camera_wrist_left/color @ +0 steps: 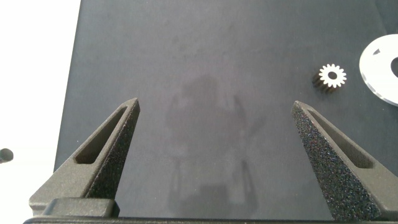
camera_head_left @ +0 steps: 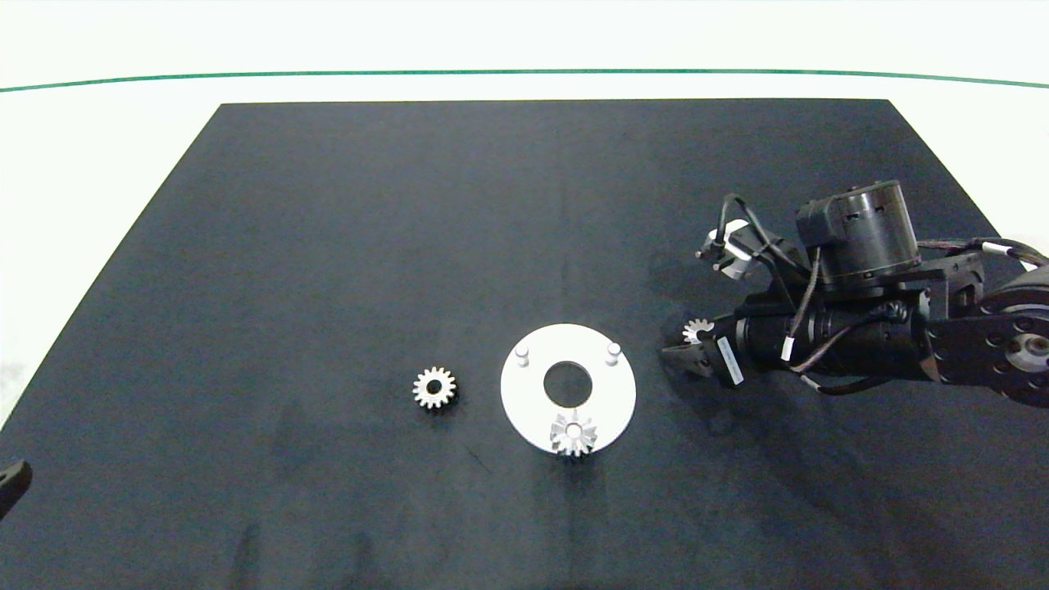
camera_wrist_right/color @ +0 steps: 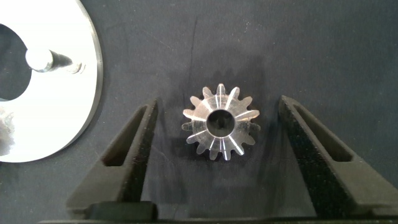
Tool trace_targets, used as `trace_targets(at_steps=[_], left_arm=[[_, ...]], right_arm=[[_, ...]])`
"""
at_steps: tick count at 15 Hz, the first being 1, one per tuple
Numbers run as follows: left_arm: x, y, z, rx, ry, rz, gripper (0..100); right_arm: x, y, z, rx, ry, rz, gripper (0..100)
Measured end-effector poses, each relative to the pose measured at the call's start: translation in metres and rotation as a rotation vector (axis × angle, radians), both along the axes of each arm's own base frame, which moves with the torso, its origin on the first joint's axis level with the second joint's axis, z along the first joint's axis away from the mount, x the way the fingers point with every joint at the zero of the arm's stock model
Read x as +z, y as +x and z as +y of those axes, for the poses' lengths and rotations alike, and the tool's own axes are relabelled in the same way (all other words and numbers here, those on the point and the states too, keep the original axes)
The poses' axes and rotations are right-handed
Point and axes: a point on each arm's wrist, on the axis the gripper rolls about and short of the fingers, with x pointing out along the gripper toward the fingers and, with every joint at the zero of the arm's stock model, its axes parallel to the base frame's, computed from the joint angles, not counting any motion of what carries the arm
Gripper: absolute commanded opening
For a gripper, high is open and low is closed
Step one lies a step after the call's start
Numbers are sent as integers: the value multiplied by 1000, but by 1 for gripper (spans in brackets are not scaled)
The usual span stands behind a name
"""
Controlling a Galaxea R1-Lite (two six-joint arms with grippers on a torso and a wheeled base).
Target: Install three planetary gears onto the carrier pins
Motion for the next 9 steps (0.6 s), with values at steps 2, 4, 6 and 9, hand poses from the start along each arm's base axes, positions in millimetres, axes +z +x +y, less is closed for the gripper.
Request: trace_targets(at_steps=[2,4,6,9], left_arm=[[-1,0,0,0,1,12,100],[-1,0,0,0,1,10,100],[0,0,0,-1,1,7,100],[0,0,0,-1,0,8,100]], right_arm=[[-1,0,0,1,0,2,71],[-2,1,1,2,-1,4,66],[-2,1,1,1,-2,4,62],[-3,2,1,1,-2,6,56]])
